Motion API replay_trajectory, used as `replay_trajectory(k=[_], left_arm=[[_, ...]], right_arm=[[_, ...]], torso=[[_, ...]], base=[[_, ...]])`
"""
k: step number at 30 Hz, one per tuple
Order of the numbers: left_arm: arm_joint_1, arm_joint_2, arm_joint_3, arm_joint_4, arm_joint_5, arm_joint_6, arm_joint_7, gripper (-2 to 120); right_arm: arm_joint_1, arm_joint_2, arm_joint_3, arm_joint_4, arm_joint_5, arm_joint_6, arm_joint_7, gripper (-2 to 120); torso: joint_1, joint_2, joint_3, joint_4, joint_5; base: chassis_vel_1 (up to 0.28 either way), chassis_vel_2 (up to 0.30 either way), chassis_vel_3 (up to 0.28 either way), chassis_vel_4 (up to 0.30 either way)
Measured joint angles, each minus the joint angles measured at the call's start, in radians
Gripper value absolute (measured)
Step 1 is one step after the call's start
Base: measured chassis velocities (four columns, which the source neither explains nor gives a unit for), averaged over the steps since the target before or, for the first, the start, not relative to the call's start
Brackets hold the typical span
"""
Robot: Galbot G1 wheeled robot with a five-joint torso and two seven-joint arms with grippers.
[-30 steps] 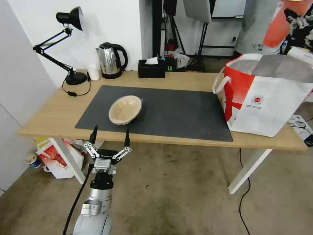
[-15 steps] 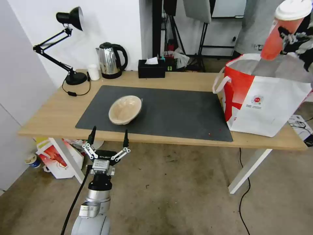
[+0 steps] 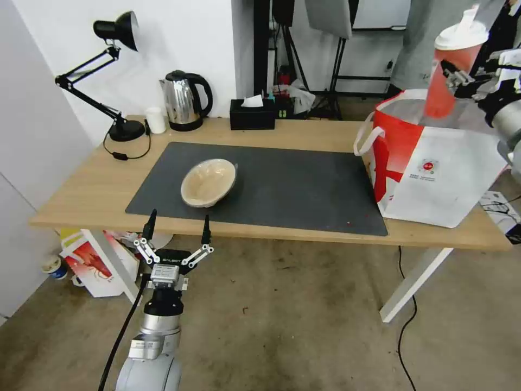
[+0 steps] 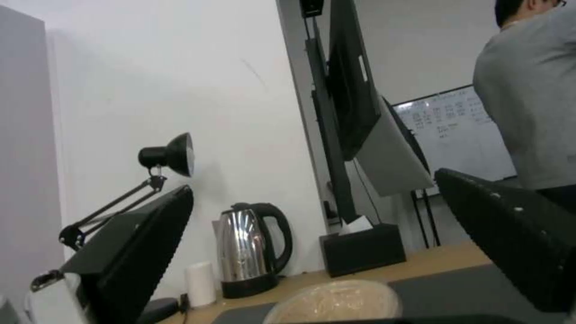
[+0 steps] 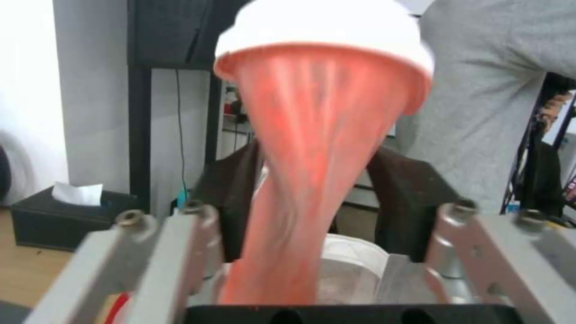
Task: Pick up the trash from the table and place it into the takeout bag.
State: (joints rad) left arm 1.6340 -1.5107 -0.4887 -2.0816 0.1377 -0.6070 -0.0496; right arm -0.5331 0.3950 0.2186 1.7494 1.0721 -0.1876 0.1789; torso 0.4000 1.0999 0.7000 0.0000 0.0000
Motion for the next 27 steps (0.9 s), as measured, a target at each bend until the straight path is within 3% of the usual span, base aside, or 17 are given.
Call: replay_trajectory(k=[1, 8, 10, 12, 17, 27], left_arm=[[0.000, 0.000, 0.000, 0.000, 0.000, 0.000, 0.000, 100], [0.000, 0.000, -0.002, -0.001, -0.001, 0.000, 0.000, 100], [0.000, 0.000, -0.003, -0.001, -0.001, 0.000, 0.000, 100], [0.001, 0.000, -0.003, -0.002, -0.001, 0.000, 0.000, 100], [0.003, 0.000, -0.006, -0.009, -0.001, 0.000, 0.000, 100], [0.006, 0.000, -0.012, -0.014, -0.001, 0.001, 0.001, 100]], right_arm=[[0.000, 0.000, 0.000, 0.000, 0.000, 0.000, 0.000, 51], [-0.007, -0.001, 0.000, 0.030, 0.003, -0.024, 0.011, 81], [-0.009, -0.001, 0.000, 0.031, 0.003, -0.025, 0.012, 83], [-0.015, -0.002, 0.002, 0.036, 0.004, -0.031, 0.016, 94], [-0.038, -0.005, 0.013, 0.050, 0.006, -0.049, 0.025, 100], [-0.052, -0.007, 0.027, 0.070, 0.007, -0.110, 0.061, 100]], torso=[[0.000, 0.000, 0.000, 0.0000, 0.0000], [0.000, 0.000, 0.000, 0.0000, 0.0000], [0.000, 0.000, 0.000, 0.0000, 0.0000], [0.000, 0.000, 0.000, 0.0000, -0.0001], [0.000, 0.000, 0.000, 0.0000, 0.0000], [0.000, 0.000, 0.000, 0.0001, 0.0002]], base=[[0.000, 0.000, 0.000, 0.000], [0.000, 0.000, 0.000, 0.000], [0.000, 0.000, 0.000, 0.000], [0.000, 0.000, 0.000, 0.000], [0.000, 0.000, 0.000, 0.000], [0.000, 0.000, 0.000, 0.000]])
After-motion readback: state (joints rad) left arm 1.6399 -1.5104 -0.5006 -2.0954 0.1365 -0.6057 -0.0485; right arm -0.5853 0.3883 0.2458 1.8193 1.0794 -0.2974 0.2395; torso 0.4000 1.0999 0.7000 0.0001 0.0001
